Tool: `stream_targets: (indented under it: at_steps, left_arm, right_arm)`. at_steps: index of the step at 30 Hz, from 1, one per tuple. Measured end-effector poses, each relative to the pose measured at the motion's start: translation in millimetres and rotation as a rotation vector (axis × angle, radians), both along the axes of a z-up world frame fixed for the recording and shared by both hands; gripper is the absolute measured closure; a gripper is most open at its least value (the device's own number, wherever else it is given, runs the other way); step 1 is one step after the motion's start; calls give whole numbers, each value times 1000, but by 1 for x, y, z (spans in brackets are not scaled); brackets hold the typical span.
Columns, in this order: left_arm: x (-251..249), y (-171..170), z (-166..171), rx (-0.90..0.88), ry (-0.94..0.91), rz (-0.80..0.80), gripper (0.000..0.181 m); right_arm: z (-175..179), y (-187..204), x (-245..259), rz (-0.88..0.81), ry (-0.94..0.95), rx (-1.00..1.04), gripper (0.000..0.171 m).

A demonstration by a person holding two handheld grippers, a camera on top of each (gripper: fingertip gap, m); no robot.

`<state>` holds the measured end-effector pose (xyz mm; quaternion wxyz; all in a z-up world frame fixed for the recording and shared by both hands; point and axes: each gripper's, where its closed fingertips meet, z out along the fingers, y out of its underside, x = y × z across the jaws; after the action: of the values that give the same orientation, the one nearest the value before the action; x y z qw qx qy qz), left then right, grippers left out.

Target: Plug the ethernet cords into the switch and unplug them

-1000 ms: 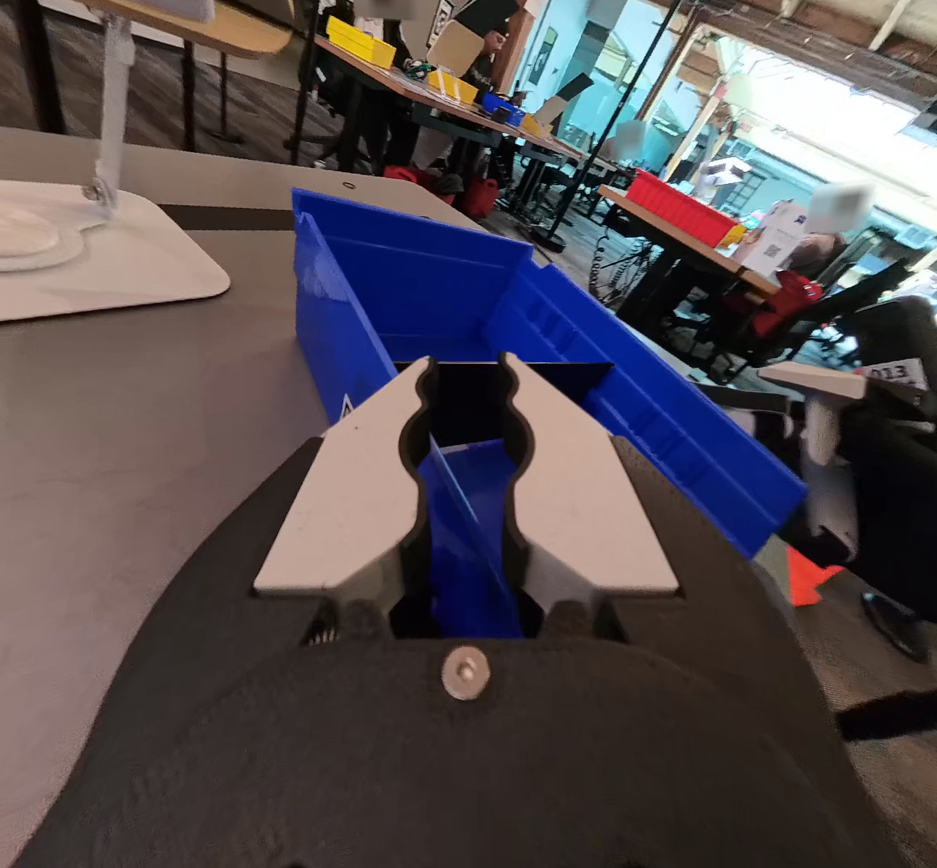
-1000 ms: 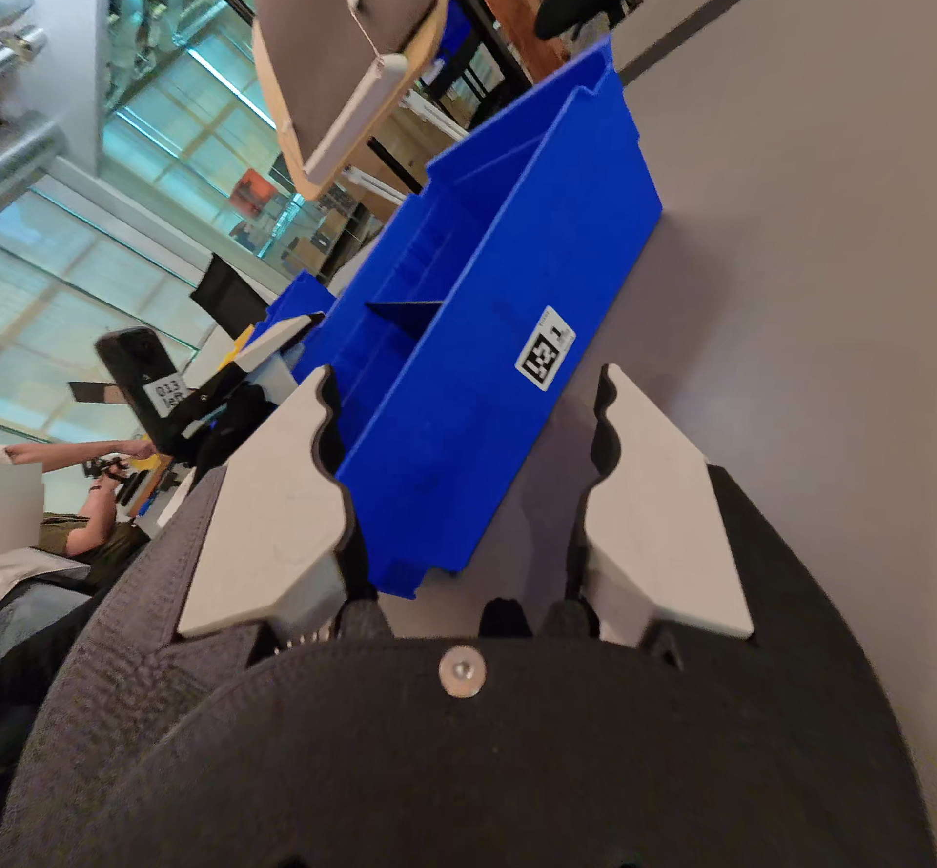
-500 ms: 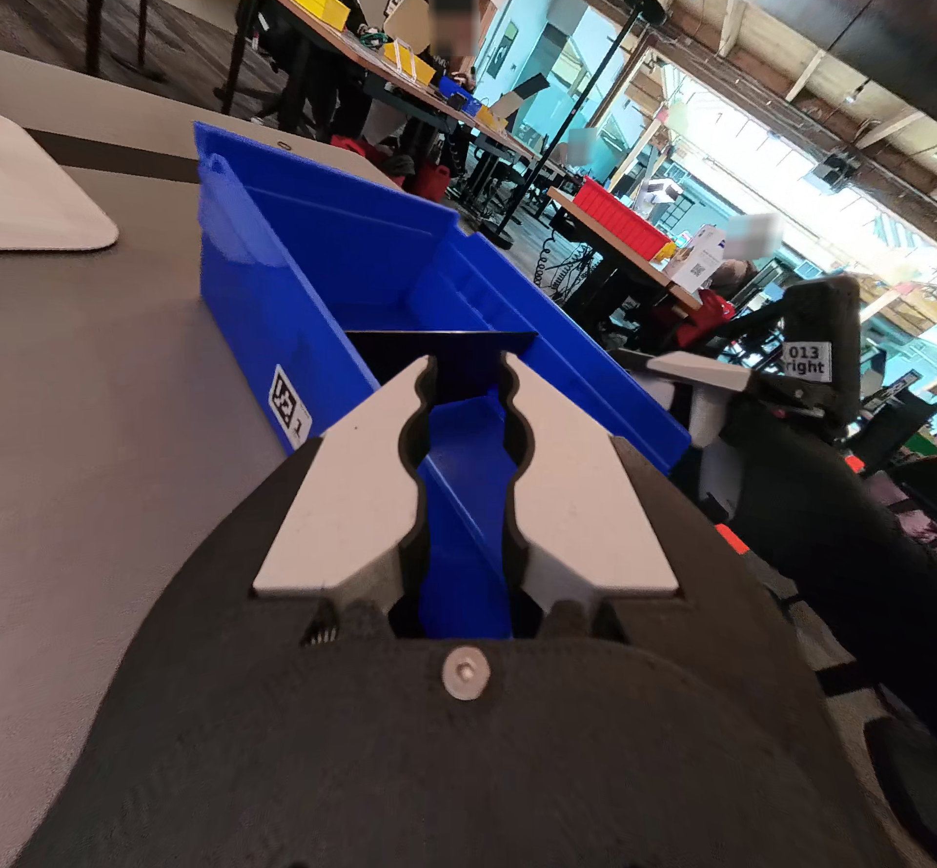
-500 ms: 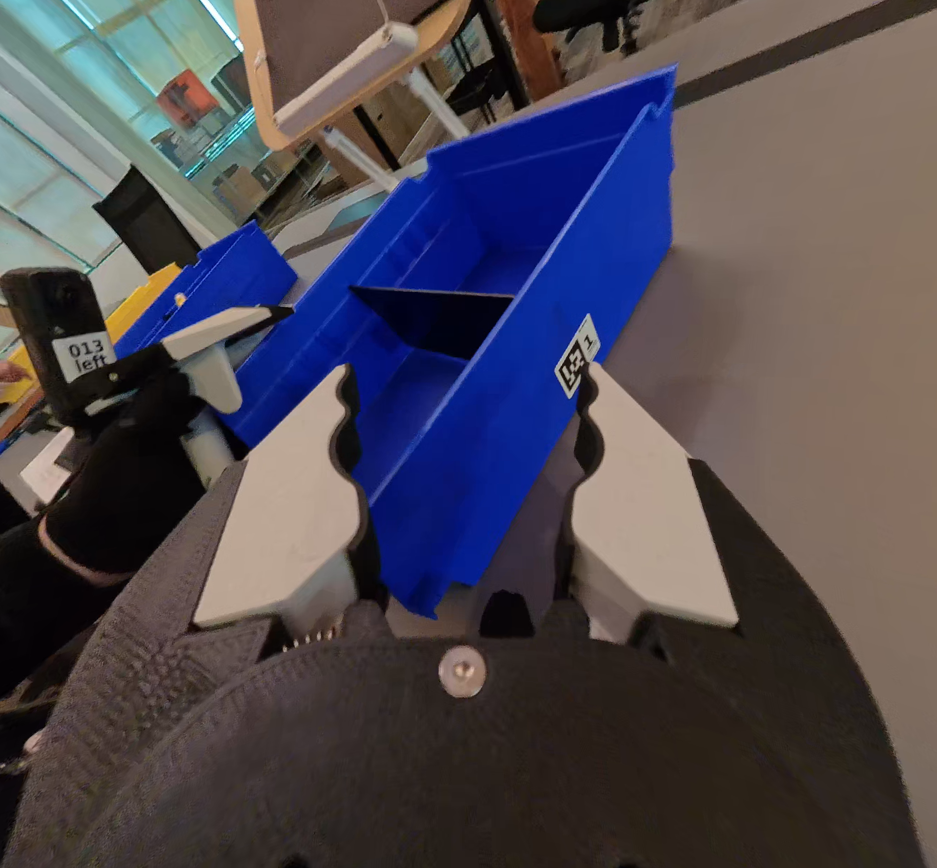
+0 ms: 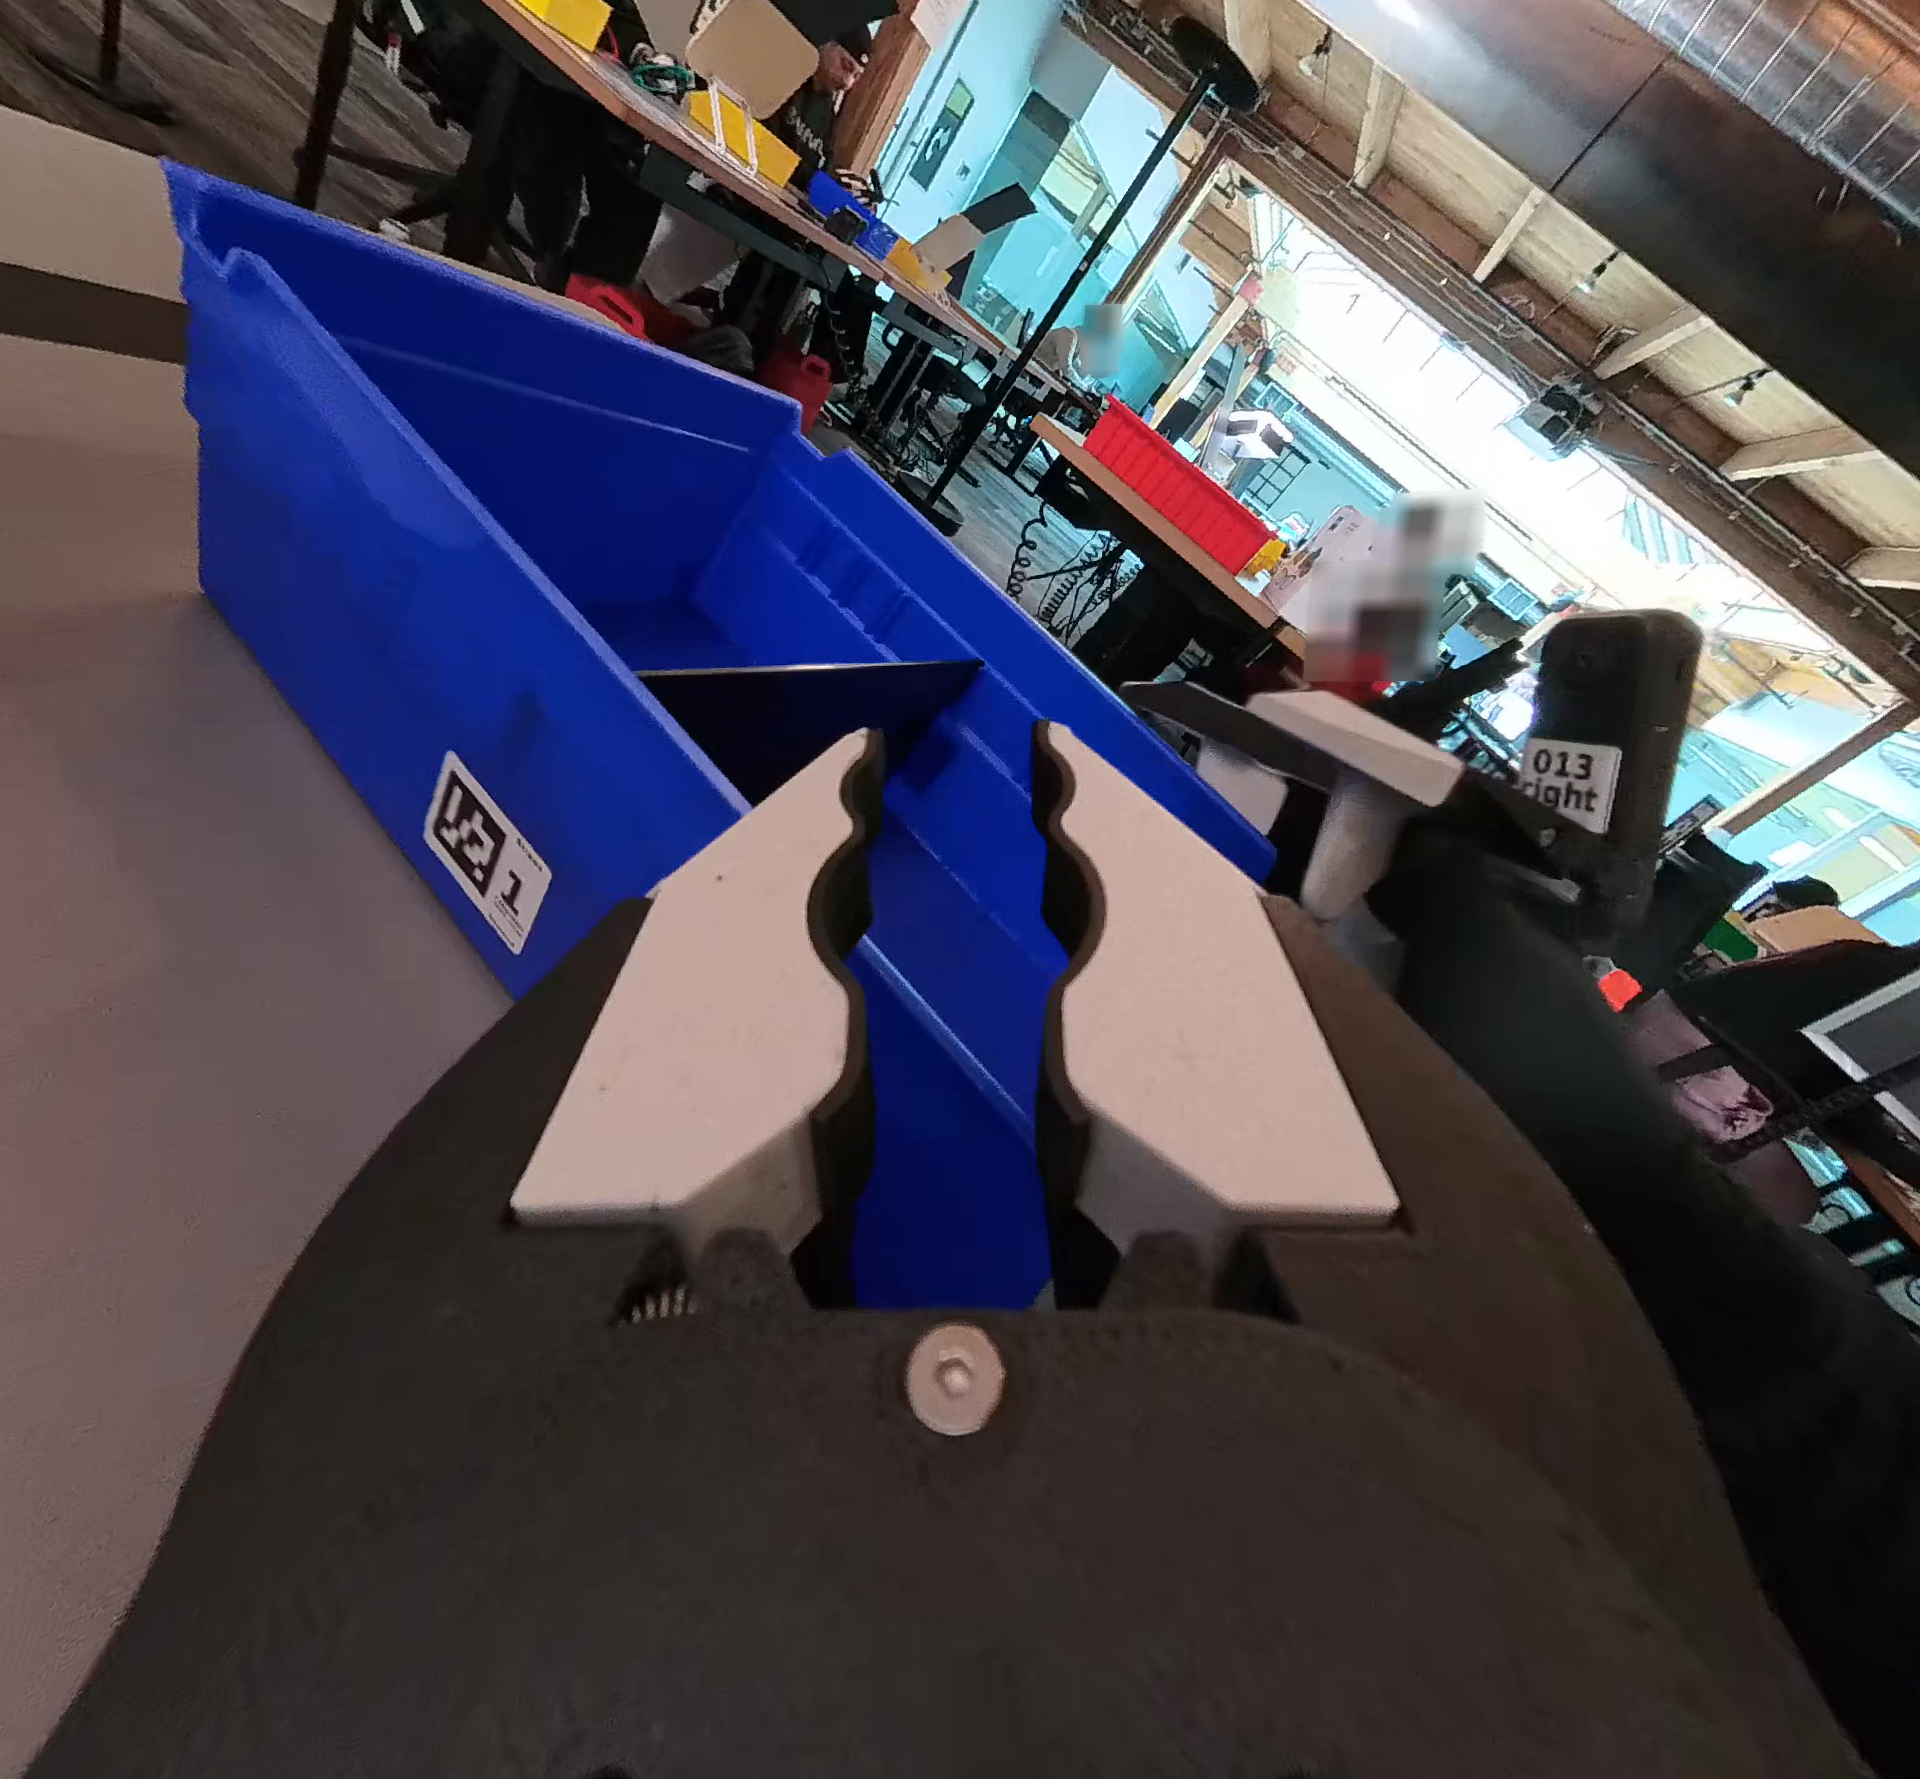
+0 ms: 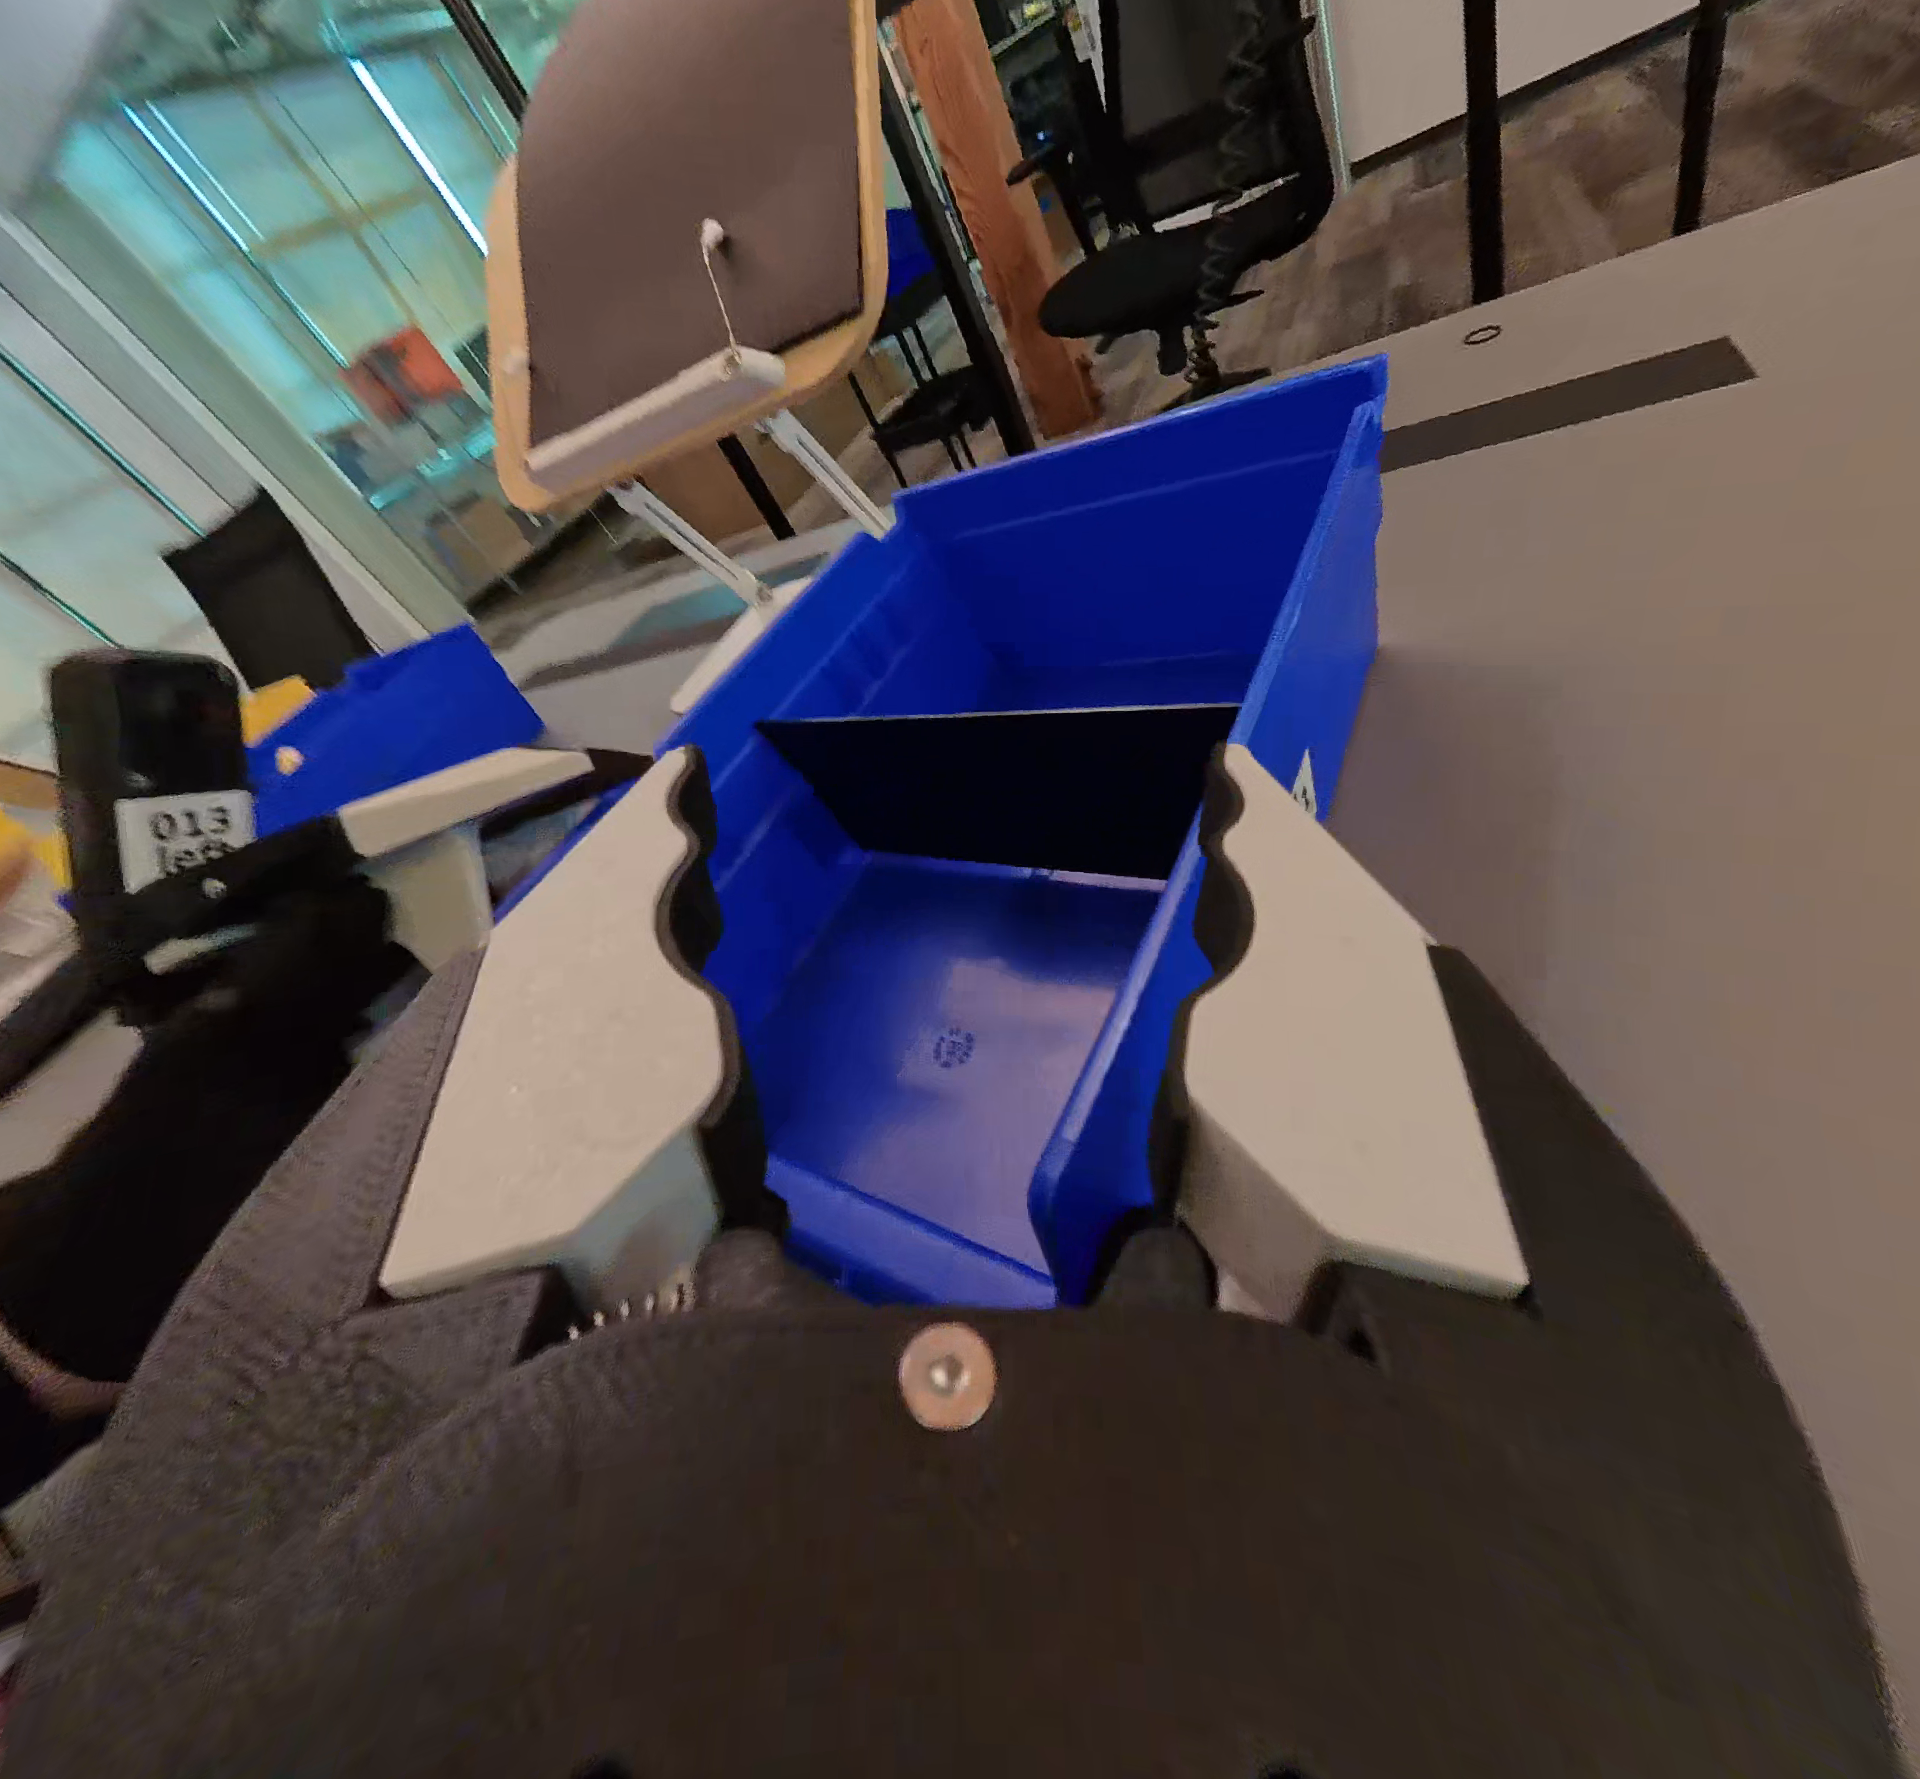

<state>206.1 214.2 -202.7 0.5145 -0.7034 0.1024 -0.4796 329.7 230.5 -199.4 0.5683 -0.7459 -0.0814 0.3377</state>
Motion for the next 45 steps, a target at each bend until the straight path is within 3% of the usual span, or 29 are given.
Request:
stream_targets:
  at_steps: [9,17,22,25,29,32,35,39,41,42,43,45]
  left_arm:
    - [43,28,2,-13,-78,-32,157]
    - [110,60,5,-32,-150,-79,159]
    - [142,75,7,-35,-170,-107,159]
    - [138,76,7,-24,-143,-105,149]
    - [97,63,28,66,-96,-62,147]
    - [56,41,43,135,5,-58,146]
    - [3,22,49,199,176,-10,144]
    - [-69,-7,54,219,339,28,136]
    - [-113,-22,60,261,423,84,142]
    - [-136,-29,61,265,464,117,143]
    - [-159,-35,60,259,510,152,148]
    - [-203,-51,61,267,573,204,167]
  right_arm:
    - [-7,41,42,-93,-148,-6,81]
    - [-10,91,110,-191,-241,-12,87]
    - [-18,117,149,-227,-217,-57,89]
    - [-12,122,168,-292,-186,-44,81]
    - [30,103,182,-418,-336,95,72]
    - [70,81,149,-402,-461,218,70]
    - [96,57,78,-227,-448,270,75]
    - [107,28,-22,15,-439,268,77]
    - [105,16,-68,109,-468,260,82]
    - [104,8,-91,160,-464,264,89]
    - [102,-2,-115,224,-454,264,108]
    - [94,-27,-164,390,-420,246,158]
